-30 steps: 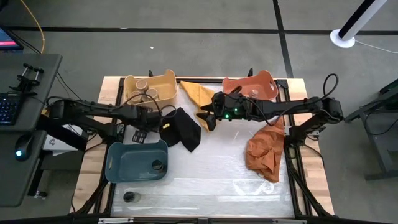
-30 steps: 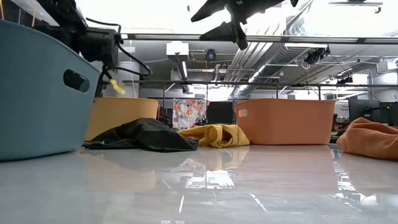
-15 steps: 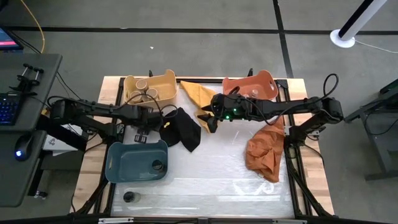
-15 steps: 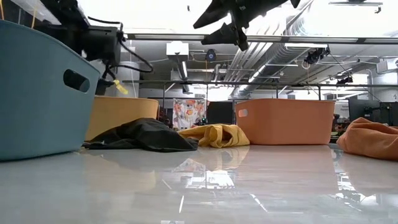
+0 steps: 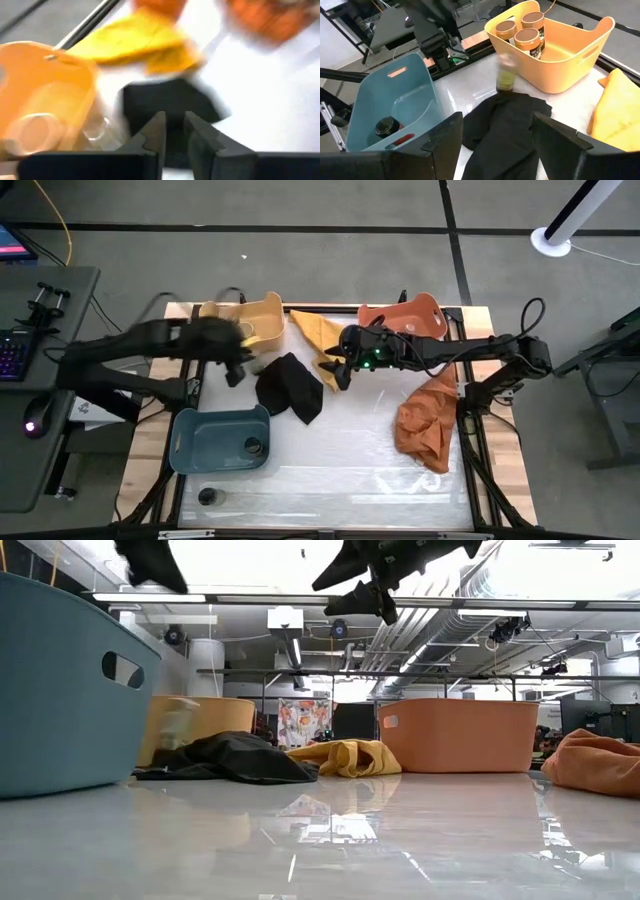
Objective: Sort spices by type
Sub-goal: Put the top black spice bottle into the blue bin
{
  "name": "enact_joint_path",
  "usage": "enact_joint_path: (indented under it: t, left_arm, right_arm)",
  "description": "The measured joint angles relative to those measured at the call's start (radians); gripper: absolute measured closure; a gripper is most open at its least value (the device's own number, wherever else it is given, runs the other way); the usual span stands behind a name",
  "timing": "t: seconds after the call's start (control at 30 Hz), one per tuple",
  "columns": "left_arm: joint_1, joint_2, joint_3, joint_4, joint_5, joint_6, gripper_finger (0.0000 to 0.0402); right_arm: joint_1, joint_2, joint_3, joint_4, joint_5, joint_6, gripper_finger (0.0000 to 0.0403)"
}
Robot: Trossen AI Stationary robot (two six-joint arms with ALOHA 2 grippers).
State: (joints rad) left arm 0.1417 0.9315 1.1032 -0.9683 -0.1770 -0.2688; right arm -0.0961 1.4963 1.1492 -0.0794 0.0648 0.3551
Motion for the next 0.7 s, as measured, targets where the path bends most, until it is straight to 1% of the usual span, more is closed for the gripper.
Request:
enact_joint_path:
  t: [0.07, 0.1, 0.17, 0.23, 0.27, 0.33, 0.47, 0.57, 0.63, 0.7]
  left_arm:
    - [-0.082, -0.089, -0.024, 0.051, 0.003, -0.132, 0.0373]
    - [-0.131, -0.128, -0.039, 0.061, -0.017, -0.191, 0.0387]
    - [-0.23, -0.186, -0.063, 0.04, -0.094, -0.3, 0.04]
    - [-0.308, -0.221, -0.084, 0.019, -0.188, -0.365, 0.0393]
    - [-0.332, -0.23, -0.093, 0.018, -0.233, -0.375, 0.0387]
    - [-0.361, -0.231, -0.105, 0.024, -0.288, -0.371, 0.0378]
    - [-0.363, -0.174, -0.113, 0.026, -0.33, -0.354, 0.0361]
    - [-0.336, -0.084, -0.113, 0.006, -0.361, -0.302, 0.0334]
    - [-0.29, -0.009, -0.114, -0.001, -0.371, -0.255, 0.0309]
    - [-0.214, 0.071, -0.115, 0.001, -0.369, -0.219, 0.0281]
  right_arm:
    - [-0.006, 0.0, 0.0, -0.002, -0.017, -0.013, 0.0176]
    - [-0.009, 0.0, 0.0, -0.004, -0.021, -0.017, 0.0176]
    - [-0.013, 0.0, 0.0, -0.008, -0.029, -0.023, 0.0176]
    - [-0.019, 0.0, 0.0, -0.008, -0.042, -0.022, 0.0176]
    - [-0.023, 0.0, 0.0, -0.008, -0.05, -0.02, 0.0176]
    - [-0.029, 0.0, 0.0, -0.008, -0.056, -0.017, 0.0176]
    - [-0.037, 0.0, 0.0, -0.007, -0.058, 0.003, 0.0176]
    - [-0.042, 0.0, 0.0, -0.007, -0.058, 0.004, 0.0176]
    - [-0.044, 0.0, 0.0, -0.007, -0.058, 0.004, 0.0176]
    - [-0.046, 0.0, 0.0, -0.007, -0.058, 0.009, 0.0176]
